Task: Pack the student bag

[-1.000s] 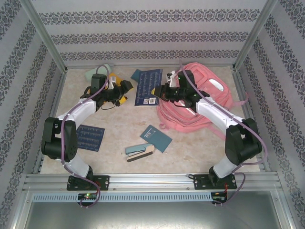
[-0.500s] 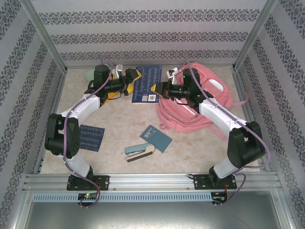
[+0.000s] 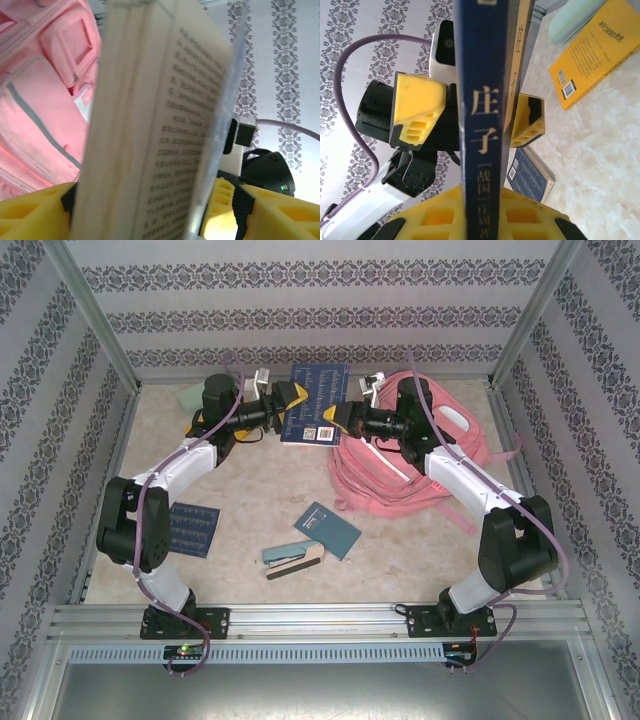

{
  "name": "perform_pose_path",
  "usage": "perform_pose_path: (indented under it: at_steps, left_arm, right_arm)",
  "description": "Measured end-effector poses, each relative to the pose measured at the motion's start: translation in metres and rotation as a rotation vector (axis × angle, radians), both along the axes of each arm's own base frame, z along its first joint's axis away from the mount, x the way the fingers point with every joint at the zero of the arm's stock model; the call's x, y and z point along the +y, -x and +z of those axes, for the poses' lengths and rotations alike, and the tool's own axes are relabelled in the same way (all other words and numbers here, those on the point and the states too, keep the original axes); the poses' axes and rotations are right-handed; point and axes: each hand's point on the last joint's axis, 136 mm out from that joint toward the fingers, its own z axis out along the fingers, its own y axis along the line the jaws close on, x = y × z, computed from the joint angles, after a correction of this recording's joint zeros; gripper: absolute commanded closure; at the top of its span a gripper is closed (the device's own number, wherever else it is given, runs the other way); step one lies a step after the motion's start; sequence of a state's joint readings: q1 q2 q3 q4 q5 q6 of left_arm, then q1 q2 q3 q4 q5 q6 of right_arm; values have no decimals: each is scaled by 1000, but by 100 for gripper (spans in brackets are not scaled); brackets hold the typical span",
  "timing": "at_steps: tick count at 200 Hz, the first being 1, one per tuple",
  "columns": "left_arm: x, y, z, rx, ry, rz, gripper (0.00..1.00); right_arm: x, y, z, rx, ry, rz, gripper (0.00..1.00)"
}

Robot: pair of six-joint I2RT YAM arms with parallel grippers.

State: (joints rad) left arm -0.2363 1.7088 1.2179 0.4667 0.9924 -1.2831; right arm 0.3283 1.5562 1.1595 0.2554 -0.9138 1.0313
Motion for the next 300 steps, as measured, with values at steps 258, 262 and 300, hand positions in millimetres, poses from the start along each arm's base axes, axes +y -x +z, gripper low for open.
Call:
perform_pose_path:
  at_steps: [258,262,300]
  left_arm:
    - [-9,6,26,-75,58,-98,100]
    - [-9,6,26,-76,57,-98,100]
    - [-11,7,21,-59,45,-101,100]
  right_arm:
    - [-19,5,4,4,-43,49,72]
    - [-19,6,3,10,-42,49,61]
    - [-42,-5,-20,28,50,-37,50]
